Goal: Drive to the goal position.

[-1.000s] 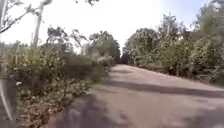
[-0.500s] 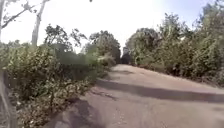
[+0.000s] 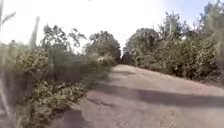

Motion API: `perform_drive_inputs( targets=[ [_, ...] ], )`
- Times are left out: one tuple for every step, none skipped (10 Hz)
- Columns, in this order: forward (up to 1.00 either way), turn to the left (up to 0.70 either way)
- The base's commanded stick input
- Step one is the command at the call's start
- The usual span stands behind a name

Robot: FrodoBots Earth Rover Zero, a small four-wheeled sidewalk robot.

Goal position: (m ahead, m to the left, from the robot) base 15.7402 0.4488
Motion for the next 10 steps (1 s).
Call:
perform_drive_inputs(
  targets=[
    [0.70,0.00],
    [0.70,0.00],
    [0.70,0.00],
    [0.70,0.00],
    [0.70,0.00],
    [0.70,0.00],
    [0.70,0.00],
    [0.70,0.00],
    [0.70,0.00],
    [0.70,0.00]
  ],
)
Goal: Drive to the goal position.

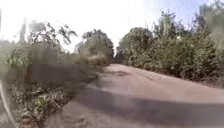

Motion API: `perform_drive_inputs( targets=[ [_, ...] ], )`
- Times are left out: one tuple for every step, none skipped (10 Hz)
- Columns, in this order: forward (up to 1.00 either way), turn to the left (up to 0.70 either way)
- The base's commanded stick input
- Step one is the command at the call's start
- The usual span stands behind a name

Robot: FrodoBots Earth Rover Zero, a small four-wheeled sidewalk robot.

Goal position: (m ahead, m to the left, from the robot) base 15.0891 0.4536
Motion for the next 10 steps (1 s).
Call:
perform_drive_inputs(
  targets=[
    [0.70,0.00],
    [0.70,0.00],
    [0.70,0.00],
    [0.70,0.00],
    [0.70,0.00],
    [0.70,0.00],
    [0.70,0.00],
    [0.70,0.00],
    [0.70,0.00],
    [0.70,0.00]
  ],
)
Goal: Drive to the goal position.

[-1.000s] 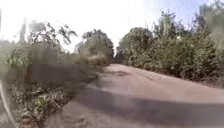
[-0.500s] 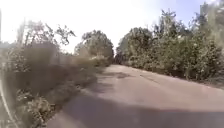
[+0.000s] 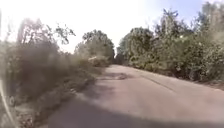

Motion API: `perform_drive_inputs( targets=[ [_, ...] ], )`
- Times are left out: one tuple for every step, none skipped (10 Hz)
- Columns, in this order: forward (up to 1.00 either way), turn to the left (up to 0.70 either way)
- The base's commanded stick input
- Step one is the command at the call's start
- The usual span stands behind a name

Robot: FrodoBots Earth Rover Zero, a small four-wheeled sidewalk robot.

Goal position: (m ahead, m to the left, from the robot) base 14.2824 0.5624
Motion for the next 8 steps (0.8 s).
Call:
perform_drive_inputs(
  targets=[
    [0.70,0.00],
    [0.70,0.00],
    [0.70,0.00],
    [0.70,0.00],
    [0.70,0.00],
    [0.70,0.00],
    [0.70,0.00],
    [0.70,0.00]
  ],
)
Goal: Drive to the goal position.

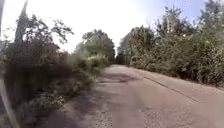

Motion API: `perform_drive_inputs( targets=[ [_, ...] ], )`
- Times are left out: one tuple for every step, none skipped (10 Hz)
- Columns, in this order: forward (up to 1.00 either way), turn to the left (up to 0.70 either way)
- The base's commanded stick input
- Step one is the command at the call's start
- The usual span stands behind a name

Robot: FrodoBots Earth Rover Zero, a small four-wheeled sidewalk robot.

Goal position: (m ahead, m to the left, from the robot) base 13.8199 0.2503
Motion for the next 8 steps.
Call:
perform_drive_inputs(
  targets=[
    [0.70,0.00],
    [0.70,0.00],
    [0.70,0.00],
    [0.70,0.00],
    [0.70,0.00],
    [0.70,0.00],
    [0.70,0.00],
    [0.70,0.00]
  ],
)
